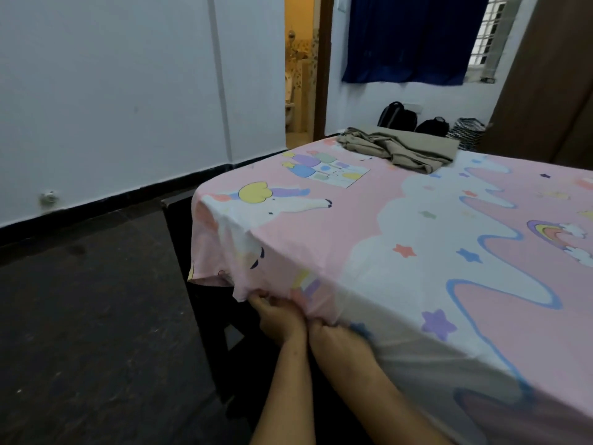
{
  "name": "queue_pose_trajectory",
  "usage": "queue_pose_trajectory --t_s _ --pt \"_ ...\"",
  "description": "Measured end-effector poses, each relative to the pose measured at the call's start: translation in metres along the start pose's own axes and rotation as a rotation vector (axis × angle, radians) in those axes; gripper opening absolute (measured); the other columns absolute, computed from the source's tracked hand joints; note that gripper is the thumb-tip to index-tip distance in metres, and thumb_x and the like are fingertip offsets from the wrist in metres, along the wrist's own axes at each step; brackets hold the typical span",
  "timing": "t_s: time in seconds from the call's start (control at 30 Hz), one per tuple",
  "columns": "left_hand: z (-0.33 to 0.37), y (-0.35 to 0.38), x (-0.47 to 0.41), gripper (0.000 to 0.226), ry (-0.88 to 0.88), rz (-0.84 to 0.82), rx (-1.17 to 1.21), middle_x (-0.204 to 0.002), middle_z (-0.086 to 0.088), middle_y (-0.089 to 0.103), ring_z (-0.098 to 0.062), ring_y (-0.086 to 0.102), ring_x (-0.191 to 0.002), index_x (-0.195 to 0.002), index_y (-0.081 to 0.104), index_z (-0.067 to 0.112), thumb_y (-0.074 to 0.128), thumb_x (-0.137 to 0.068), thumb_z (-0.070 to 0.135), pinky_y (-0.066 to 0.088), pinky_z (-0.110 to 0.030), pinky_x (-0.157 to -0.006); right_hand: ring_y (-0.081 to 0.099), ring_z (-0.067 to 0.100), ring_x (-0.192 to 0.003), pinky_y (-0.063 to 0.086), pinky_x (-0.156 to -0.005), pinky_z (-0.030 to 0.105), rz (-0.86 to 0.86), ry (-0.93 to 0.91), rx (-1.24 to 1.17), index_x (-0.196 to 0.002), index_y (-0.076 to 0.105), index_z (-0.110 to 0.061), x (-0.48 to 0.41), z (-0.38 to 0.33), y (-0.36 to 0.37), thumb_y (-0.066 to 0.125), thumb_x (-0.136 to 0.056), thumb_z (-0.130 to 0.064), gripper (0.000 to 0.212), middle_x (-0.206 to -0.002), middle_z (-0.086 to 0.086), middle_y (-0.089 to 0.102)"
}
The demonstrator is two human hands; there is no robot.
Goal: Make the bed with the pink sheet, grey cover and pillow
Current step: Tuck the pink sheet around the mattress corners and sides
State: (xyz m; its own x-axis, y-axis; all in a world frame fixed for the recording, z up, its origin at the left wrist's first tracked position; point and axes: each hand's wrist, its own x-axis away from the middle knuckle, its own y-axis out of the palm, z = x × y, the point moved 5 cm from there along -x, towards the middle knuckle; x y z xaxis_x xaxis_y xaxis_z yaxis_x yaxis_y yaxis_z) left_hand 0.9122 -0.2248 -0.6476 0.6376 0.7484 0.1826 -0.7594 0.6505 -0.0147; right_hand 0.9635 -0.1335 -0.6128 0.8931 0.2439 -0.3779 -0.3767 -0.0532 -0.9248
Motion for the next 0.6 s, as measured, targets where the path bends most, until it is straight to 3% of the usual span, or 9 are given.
queue_pose_trajectory --t_s 0.07,0.2,0.27,0.33,0.4,0.43,0.5,0.53,0.6 --pt "-0.005 0.000 0.001 0.022 -0.011 -0.017 -0.024 -0.114 -0.020 0.063 -0.041 0.059 -0.099 -0.111 0.049 0.003 0.044 -0.091 0.005 0.036 -0.033 -0.070 0.038 0.008 -0.017 0.018 -0.020 0.016 -0.002 0.001 0.029 -0.039 0.054 -0.011 -0.003 0.001 -0.001 0.057 -0.043 -0.021 0.011 -0.026 0.002 0.042" --pt "-0.007 -0.004 0.012 0.021 0.005 -0.056 -0.024 -0.112 -0.022 0.064 -0.044 0.059 -0.096 -0.110 0.051 0.004 0.045 -0.090 0.005 0.040 -0.037 -0.071 0.040 0.008 -0.018 0.020 -0.023 0.013 -0.053 -0.010 0.013 -0.038 0.052 -0.010 0.015 0.001 0.002 0.033 -0.058 -0.018 0.028 -0.026 0.002 0.042" --pt "-0.002 -0.005 0.018 0.020 -0.002 -0.086 -0.034 -0.110 -0.024 0.064 -0.044 0.059 -0.094 -0.109 0.051 0.004 0.045 -0.090 0.004 0.035 -0.035 -0.068 0.044 0.008 -0.022 0.024 -0.024 0.013 -0.086 -0.073 0.062 -0.040 0.055 -0.012 0.020 -0.005 -0.014 0.040 -0.060 -0.018 0.025 -0.029 0.002 0.046" --pt "-0.006 -0.003 0.014 0.019 0.003 -0.101 -0.054 -0.107 -0.026 0.063 -0.045 0.059 -0.092 -0.108 0.050 0.007 0.045 -0.090 0.005 0.034 -0.033 -0.067 0.065 0.014 -0.050 0.046 -0.042 0.019 -0.202 -0.120 0.090 -0.065 0.068 -0.011 0.020 -0.005 -0.043 0.061 -0.070 -0.017 0.010 -0.058 0.008 0.065" --pt "-0.010 0.001 0.008 0.020 0.038 -0.157 -0.097 -0.105 -0.024 0.064 -0.041 0.062 -0.088 -0.109 0.047 0.020 0.047 -0.092 0.011 0.043 -0.033 -0.068 0.066 0.030 -0.095 0.053 -0.074 0.035 -0.398 -0.178 -0.049 -0.107 0.062 -0.006 0.016 -0.007 -0.068 0.055 -0.087 -0.015 0.023 -0.109 0.015 0.064" --pt "-0.010 0.003 0.005 0.020 0.057 -0.211 -0.104 -0.105 -0.023 0.063 -0.037 0.062 -0.087 -0.111 0.044 0.024 0.048 -0.092 0.018 0.047 -0.033 -0.071 0.064 0.034 -0.097 0.051 -0.073 0.039 -0.352 -0.214 -0.128 -0.113 0.057 -0.007 0.010 -0.011 -0.086 0.050 -0.090 -0.015 0.026 -0.113 0.013 0.062" --pt "-0.004 0.001 0.006 0.038 0.114 -0.241 -0.079 -0.106 -0.024 0.060 -0.036 0.060 -0.091 -0.115 0.045 0.013 0.045 -0.085 0.037 0.043 -0.031 -0.074 0.066 0.033 -0.076 0.046 -0.056 0.035 -0.035 -0.320 -0.159 -0.098 0.060 -0.011 -0.009 -0.019 -0.128 0.042 -0.086 -0.022 0.025 -0.091 0.011 0.066" --pt "0.001 -0.002 0.007 0.045 0.105 -0.229 -0.069 -0.107 -0.025 0.059 -0.037 0.059 -0.093 -0.116 0.045 0.007 0.044 -0.084 0.039 0.039 -0.031 -0.073 0.064 0.031 -0.074 0.043 -0.056 0.034 0.064 -0.345 -0.123 -0.092 0.062 -0.013 -0.018 -0.017 -0.133 0.033 -0.082 -0.030 0.035 -0.086 0.008 0.066" --pt "0.011 -0.009 0.012 0.032 0.049 -0.177 -0.098 -0.112 -0.022 0.061 -0.039 0.059 -0.095 -0.119 0.043 0.011 0.047 -0.091 0.026 0.038 -0.033 -0.072 0.063 0.028 -0.091 0.048 -0.069 0.038 0.140 -0.330 0.016 -0.102 0.065 -0.018 -0.030 -0.002 -0.131 0.029 -0.078 -0.039 0.048 -0.103 0.004 0.067"
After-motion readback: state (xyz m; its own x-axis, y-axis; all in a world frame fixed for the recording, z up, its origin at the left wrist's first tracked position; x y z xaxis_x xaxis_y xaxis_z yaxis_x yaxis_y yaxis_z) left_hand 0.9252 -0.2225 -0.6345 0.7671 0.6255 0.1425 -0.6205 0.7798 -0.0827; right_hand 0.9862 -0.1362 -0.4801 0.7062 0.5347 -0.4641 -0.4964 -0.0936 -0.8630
